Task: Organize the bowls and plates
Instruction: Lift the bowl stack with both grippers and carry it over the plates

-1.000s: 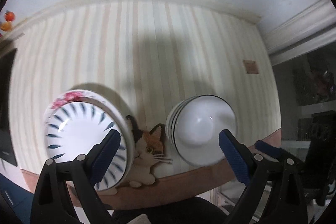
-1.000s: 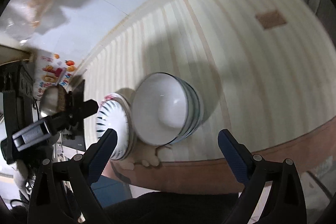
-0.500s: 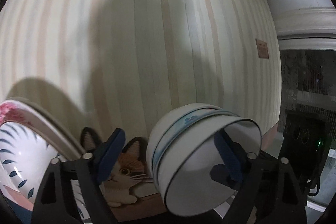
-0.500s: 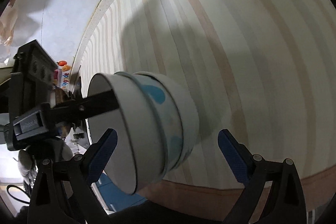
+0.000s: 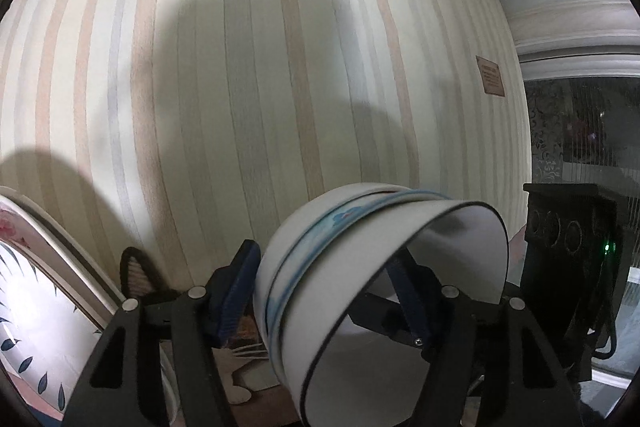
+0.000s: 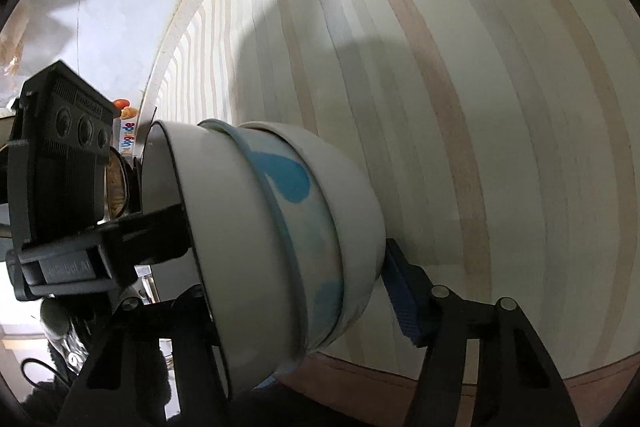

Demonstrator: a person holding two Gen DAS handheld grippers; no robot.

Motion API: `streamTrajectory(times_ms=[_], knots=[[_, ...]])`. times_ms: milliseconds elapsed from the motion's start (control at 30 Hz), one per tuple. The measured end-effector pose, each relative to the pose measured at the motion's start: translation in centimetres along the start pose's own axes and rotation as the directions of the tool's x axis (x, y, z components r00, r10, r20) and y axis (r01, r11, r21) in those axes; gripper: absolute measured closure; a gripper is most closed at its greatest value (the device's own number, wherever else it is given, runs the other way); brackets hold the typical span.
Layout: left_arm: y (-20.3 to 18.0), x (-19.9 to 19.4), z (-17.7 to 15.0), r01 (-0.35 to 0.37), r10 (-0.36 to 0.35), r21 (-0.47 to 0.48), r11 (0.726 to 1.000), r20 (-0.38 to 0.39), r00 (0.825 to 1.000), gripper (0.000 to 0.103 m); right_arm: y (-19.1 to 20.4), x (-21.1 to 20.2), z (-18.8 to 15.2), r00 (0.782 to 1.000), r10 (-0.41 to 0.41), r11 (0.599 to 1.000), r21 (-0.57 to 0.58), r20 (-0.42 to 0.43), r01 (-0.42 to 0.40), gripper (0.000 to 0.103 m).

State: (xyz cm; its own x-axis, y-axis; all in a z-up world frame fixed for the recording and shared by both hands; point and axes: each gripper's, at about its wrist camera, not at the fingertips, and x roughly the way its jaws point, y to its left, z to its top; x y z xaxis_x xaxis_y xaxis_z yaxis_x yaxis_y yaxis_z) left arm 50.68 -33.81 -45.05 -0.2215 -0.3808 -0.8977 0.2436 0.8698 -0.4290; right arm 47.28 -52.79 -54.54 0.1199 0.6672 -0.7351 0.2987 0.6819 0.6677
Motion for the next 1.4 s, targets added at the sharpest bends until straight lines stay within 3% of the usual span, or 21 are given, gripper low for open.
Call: streamTrajectory(times_ms=[633,967,1400], knots=[[-1.2,-0.8,-0.9,-0.021,0.023,-0.025,0.999,0.088,0.996,0.040,1.1,-2.1,0.1,1.000,-0.018,0.994,-0.111,0.005,0.018,0.040],[-0.9,-1.4,-1.0,-0.026,0.029,-0.054,0.998,0.055,0.998,0.040,1.7,-1.1,0.0,0.999,-0.002,0.999,-0.048,-0.051,-0.001,0.041],[1.4,-7.5,-3.2,-0.067,0.068,-0.025,0.997,0.062,0.996,0.040,8.5,-0.1,-1.7,0.996,0.032,0.997,-0.068,-0.085,-0.038,0.041]])
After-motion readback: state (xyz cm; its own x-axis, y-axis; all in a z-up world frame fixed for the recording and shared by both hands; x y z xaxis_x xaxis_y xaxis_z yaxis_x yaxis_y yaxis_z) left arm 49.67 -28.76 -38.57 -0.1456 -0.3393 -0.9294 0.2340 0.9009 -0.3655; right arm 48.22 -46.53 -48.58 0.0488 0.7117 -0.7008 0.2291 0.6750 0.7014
